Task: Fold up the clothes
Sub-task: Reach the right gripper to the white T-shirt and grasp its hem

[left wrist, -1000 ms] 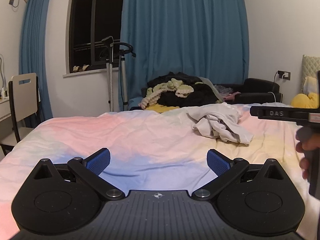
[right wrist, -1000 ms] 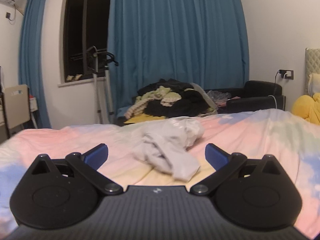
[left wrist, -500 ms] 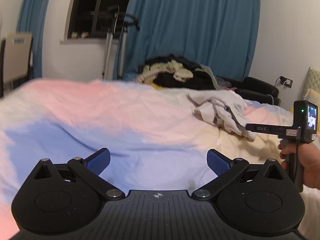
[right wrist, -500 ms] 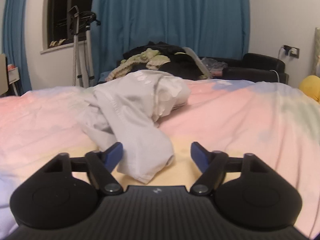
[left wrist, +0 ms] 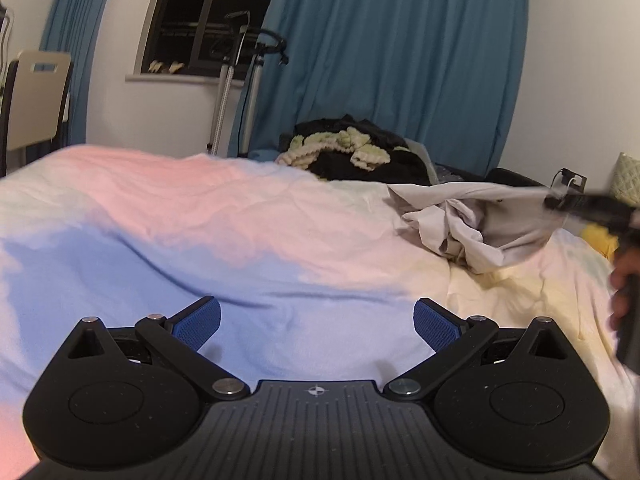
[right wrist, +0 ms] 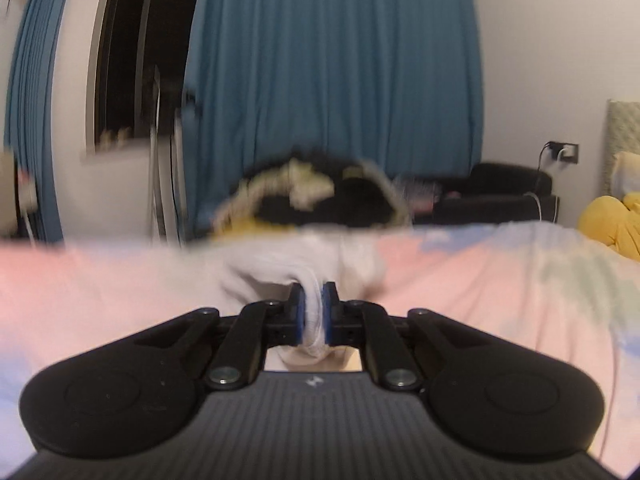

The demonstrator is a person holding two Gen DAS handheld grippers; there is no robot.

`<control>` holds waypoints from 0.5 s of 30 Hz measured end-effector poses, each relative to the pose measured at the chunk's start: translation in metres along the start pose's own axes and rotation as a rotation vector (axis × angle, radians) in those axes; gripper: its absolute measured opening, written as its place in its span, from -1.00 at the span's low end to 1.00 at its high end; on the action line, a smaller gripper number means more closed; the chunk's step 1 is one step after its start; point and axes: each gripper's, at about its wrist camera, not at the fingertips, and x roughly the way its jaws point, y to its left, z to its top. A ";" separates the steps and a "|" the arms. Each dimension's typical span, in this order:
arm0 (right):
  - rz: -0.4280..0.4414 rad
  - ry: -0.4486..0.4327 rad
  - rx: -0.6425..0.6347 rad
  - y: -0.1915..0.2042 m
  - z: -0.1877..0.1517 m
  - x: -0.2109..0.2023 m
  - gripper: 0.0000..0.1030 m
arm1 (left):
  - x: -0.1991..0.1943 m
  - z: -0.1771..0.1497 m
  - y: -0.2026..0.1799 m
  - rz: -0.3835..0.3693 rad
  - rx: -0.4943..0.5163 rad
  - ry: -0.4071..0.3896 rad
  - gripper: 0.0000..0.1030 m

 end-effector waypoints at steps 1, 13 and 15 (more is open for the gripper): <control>0.009 -0.013 0.009 0.003 0.005 -0.012 -0.82 | -0.002 0.000 -0.001 -0.006 0.007 -0.007 1.00; 0.162 -0.096 0.129 -0.013 0.036 -0.163 -0.82 | -0.054 0.009 -0.025 -0.098 0.092 -0.128 1.00; 0.195 -0.107 0.143 -0.016 0.037 -0.185 -0.82 | -0.067 0.011 -0.029 -0.134 0.080 -0.144 1.00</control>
